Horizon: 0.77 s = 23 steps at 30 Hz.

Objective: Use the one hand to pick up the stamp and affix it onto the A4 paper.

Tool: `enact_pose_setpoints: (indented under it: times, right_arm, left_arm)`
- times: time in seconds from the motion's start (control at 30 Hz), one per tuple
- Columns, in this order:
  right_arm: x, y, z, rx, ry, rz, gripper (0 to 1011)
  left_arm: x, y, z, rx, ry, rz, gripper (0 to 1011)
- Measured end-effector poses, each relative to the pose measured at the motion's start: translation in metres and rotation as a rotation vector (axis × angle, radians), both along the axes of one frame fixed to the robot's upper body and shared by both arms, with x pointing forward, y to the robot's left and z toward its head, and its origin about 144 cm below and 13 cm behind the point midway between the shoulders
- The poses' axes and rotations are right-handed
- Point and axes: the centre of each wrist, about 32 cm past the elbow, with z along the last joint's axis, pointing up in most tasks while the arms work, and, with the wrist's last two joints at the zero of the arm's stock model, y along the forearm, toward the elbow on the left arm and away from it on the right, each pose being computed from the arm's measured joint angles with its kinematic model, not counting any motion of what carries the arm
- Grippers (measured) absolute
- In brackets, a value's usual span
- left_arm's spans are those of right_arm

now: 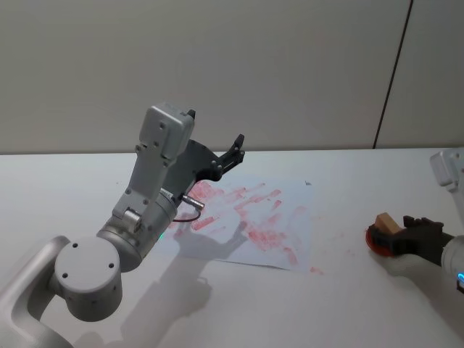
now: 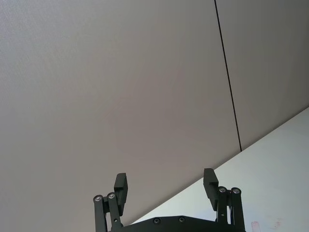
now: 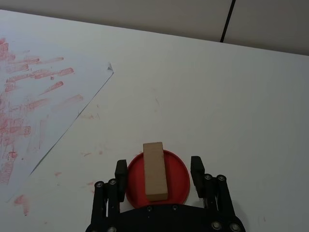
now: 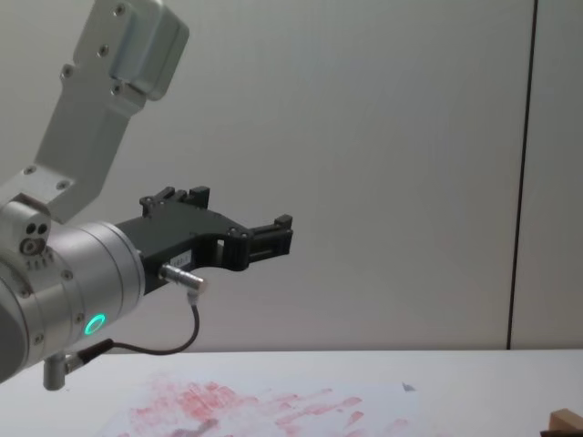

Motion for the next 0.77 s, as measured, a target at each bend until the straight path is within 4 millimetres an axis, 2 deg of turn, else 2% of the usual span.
enact_pose_setpoints:
  times: [0.1,0.17,0.2,0.27,0.57,0.77]
  right_arm:
    - [-0.0001,-0.0001,-0.0001,-0.001,0.0,0.0,833]
    - [-0.0002,-0.0002,-0.0002,-0.002,0.001,-0.001,843]
    - [-0.0002,-0.0002,-0.0002,-0.002,0.001,-0.001,936]
    - [-0.0002,-0.0002,-0.0003,-0.003,0.001,-0.001,995]
    - [-0.0012,0.0003,-0.0001,-0.002,-0.012,-0.001,1001]
    - [-0.0061,0.0048,0.0017,0.007,-0.082,0.002,1001]
  left_arm:
    - [0.0,0.0,0.0,0.0,0.0,0.0,1001]
    - [0.0,0.0,0.0,0.0,0.0,0.0,1001]
    - [0.0,0.0,0.0,0.0,0.0,0.0,1001]
    - [0.0,0.0,0.0,0.0,0.0,0.0,1001]
    - [0.0,0.0,0.0,0.0,0.0,0.0,1001]
    - [0.0,0.0,0.0,0.0,0.0,0.0,1001]
